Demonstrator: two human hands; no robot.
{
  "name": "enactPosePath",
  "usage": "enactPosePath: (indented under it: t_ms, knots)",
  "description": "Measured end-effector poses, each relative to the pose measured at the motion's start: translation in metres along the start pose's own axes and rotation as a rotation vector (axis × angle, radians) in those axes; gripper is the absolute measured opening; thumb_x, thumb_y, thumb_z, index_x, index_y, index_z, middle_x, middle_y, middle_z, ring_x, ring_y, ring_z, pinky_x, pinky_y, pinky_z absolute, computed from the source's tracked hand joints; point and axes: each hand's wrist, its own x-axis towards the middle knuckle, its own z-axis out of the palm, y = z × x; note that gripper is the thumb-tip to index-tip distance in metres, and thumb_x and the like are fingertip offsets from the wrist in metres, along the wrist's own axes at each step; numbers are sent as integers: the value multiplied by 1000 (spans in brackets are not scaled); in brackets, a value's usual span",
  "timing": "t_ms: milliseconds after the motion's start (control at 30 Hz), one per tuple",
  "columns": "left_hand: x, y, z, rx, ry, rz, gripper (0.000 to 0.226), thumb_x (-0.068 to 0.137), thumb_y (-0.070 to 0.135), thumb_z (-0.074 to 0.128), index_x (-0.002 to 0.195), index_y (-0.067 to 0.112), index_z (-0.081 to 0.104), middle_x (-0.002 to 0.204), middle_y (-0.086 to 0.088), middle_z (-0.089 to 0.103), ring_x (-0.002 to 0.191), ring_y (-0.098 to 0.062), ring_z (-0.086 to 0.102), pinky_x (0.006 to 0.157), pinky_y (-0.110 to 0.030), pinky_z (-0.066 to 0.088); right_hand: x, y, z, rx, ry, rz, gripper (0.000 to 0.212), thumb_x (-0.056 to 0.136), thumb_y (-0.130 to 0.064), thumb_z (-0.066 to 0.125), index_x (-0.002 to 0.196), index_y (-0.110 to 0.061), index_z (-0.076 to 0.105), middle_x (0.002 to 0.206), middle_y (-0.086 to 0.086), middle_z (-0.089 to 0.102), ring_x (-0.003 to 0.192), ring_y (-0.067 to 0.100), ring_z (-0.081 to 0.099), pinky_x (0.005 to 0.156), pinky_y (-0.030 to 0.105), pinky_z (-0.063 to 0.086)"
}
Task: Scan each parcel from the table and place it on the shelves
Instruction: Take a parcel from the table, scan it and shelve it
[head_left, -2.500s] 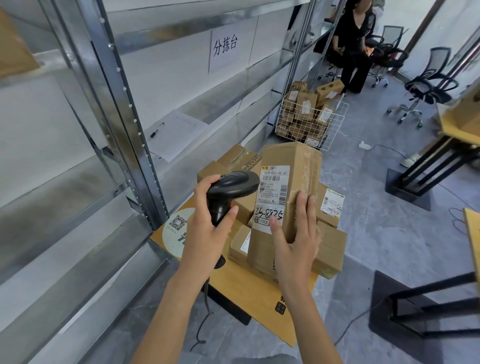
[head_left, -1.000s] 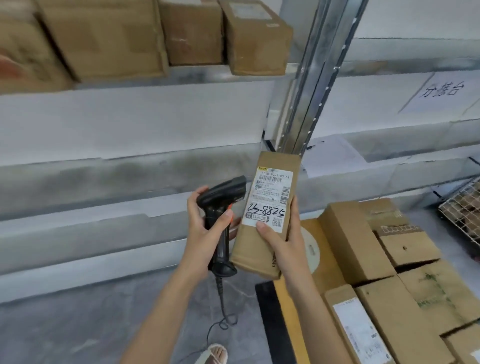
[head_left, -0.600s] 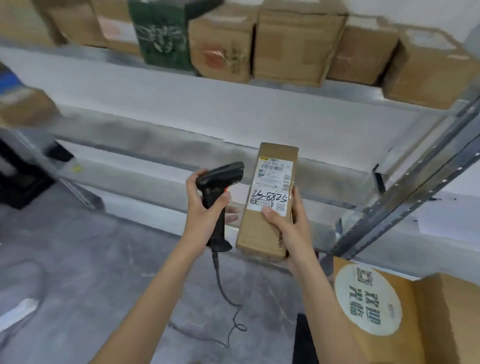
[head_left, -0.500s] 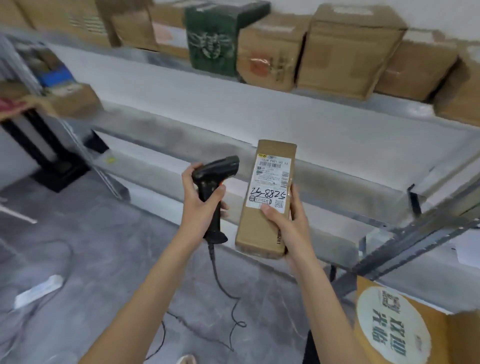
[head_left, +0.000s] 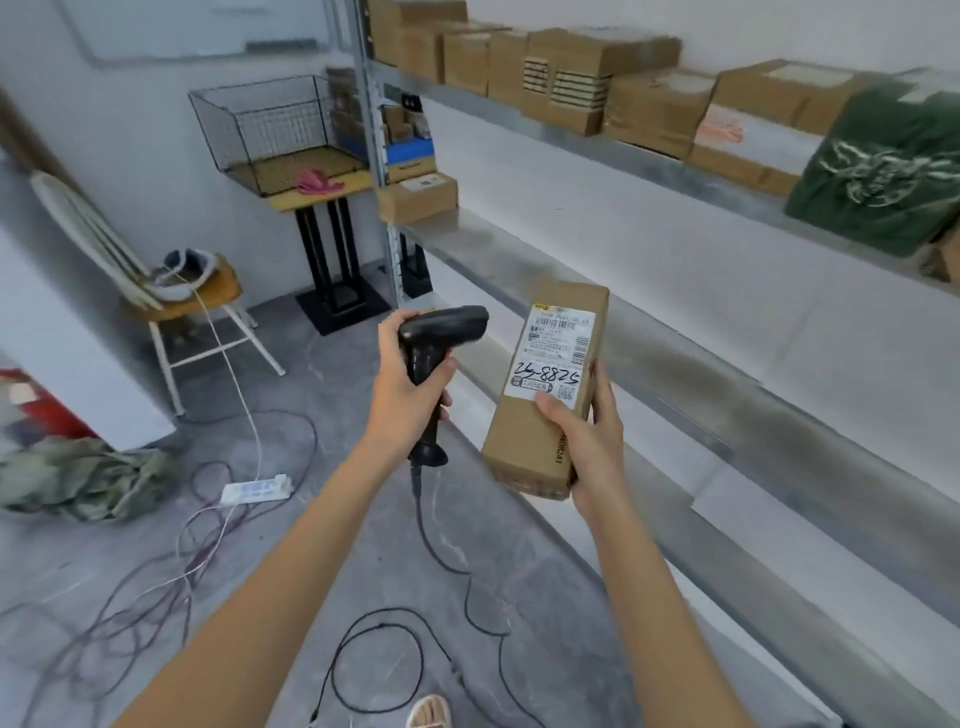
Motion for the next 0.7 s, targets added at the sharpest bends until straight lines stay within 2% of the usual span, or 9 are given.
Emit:
enactPosePath:
  t_ms: [67, 233, 367, 500, 633, 700]
  knots:
    - [16, -7, -19, 23, 19, 5, 59, 97, 7, 63, 117, 57, 38, 105, -7, 63, 54, -17, 60, 53, -30, 54, 12, 4, 28, 15, -24, -1, 87, 82, -13, 82, 151, -43, 38, 128, -17, 66, 106, 8, 70, 83, 36, 62]
    - [53, -16, -50, -17, 51, 0, 59, 98, 9, 64, 116, 59, 40, 103, -4, 63, 57, -17, 60, 54, -29, 54, 41, 12, 75, 21, -78, -7, 85, 84, -12, 80, 151, -43, 39, 125, -18, 67, 102, 4, 71, 74, 28, 62]
    - [79, -24, -63, -12, 96, 6, 61, 98, 8, 64, 114, 62, 40, 99, -1, 64, 58, -18, 61, 54, -29, 55, 72, 21, 105, 25, -99, -3, 84, 83, -13, 81, 150, -44, 40, 124, -19, 68, 106, 7, 70, 82, 35, 62]
    - [112, -38, -74, -3, 94, -17, 59, 97, 8, 64, 118, 56, 38, 97, -3, 65, 57, -18, 61, 55, -31, 55, 108, 34, 133, 37, -101, 4, 86, 82, -18, 83, 149, -50, 38, 120, -24, 69, 108, 9, 70, 85, 39, 62]
    - [157, -61, -83, 14, 99, -20, 62, 97, 7, 64, 116, 59, 38, 89, 10, 69, 57, -16, 61, 55, -30, 56, 153, 49, 162, 1, -104, -9, 91, 85, -22, 80, 152, -52, 28, 143, -16, 55, 125, 14, 60, 101, 51, 53]
    - [186, -76, -85, 11, 91, -31, 63, 97, 6, 63, 115, 61, 38, 87, 14, 69, 57, -15, 61, 54, -28, 55, 181, 55, 176, -30, -109, -16, 90, 87, -23, 79, 153, -53, 26, 150, -14, 49, 129, 15, 56, 105, 53, 50]
